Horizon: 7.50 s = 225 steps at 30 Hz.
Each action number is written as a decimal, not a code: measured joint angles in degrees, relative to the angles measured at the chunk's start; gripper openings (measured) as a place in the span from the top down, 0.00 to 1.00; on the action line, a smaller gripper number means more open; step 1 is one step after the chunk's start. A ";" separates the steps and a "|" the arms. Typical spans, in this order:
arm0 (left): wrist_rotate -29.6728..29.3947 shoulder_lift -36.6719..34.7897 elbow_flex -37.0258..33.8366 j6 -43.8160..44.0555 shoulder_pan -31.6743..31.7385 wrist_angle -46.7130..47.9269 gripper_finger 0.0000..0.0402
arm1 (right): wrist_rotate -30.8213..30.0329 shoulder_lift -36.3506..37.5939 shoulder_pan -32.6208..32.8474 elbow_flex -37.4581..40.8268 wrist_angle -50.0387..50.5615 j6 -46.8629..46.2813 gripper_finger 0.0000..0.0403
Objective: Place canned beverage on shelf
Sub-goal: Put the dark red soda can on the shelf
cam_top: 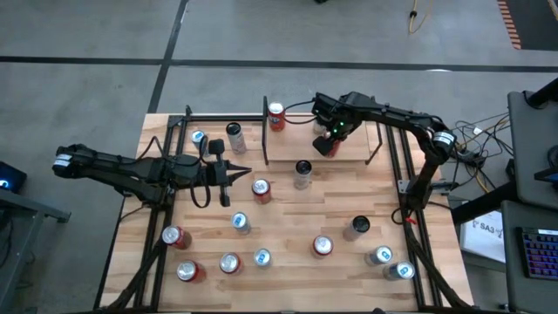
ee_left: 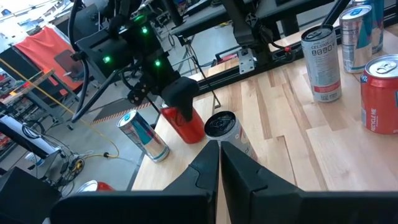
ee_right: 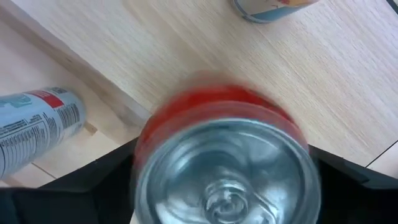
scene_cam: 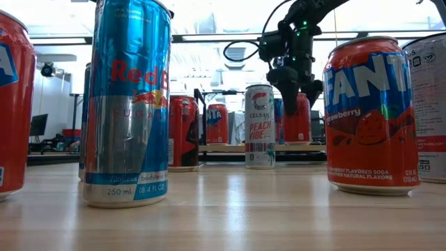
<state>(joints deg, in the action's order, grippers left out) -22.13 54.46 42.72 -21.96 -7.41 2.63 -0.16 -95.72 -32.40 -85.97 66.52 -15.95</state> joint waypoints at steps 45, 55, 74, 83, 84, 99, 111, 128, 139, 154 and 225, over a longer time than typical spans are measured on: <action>0.02 -0.02 0.00 0.17 -0.01 0.22 1.00 | -11.83 -4.84 13.16 -13.32 5.29 -13.87 0.94; 0.02 0.00 0.00 0.20 0.01 0.50 1.00 | -18.81 -6.08 12.89 -10.51 7.00 -13.42 0.98; 0.02 0.00 0.00 0.20 0.01 0.92 1.00 | -22.97 -6.08 12.61 -8.48 12.07 -14.01 0.98; 0.02 -0.02 0.00 0.20 0.01 0.88 1.00 | -22.99 -3.94 12.63 -10.07 12.49 -14.09 0.98; 0.02 -0.02 0.00 0.20 0.00 0.90 1.00 | -23.03 -3.54 12.63 -10.24 12.48 -14.10 0.98; 0.02 0.00 0.00 0.20 0.01 0.87 1.00 | -28.57 -0.44 11.98 -9.94 11.78 -14.03 0.98; 0.02 -0.01 0.00 0.20 -0.01 0.87 1.00 | -30.35 -0.48 12.04 -4.52 9.21 -15.97 0.98; 0.02 -0.02 0.00 0.20 -0.01 0.87 1.00 | -31.74 -0.55 12.00 -3.87 12.48 -17.75 0.98; 0.02 -0.01 0.00 0.20 0.00 0.87 1.00 | -31.06 -0.11 12.00 -3.74 16.17 -19.47 0.98; 0.02 -0.01 0.00 0.19 0.01 0.90 1.00 | -22.63 0.68 12.11 -9.62 15.60 -19.67 0.98; 0.01 -0.02 0.00 -0.02 -0.01 1.32 1.00 | -18.93 0.66 -4.76 -1.42 1.53 -6.99 0.98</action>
<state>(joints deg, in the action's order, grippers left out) -22.12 54.44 42.72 -21.98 -7.42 3.95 -19.09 -95.07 -37.17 -87.39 68.05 -22.94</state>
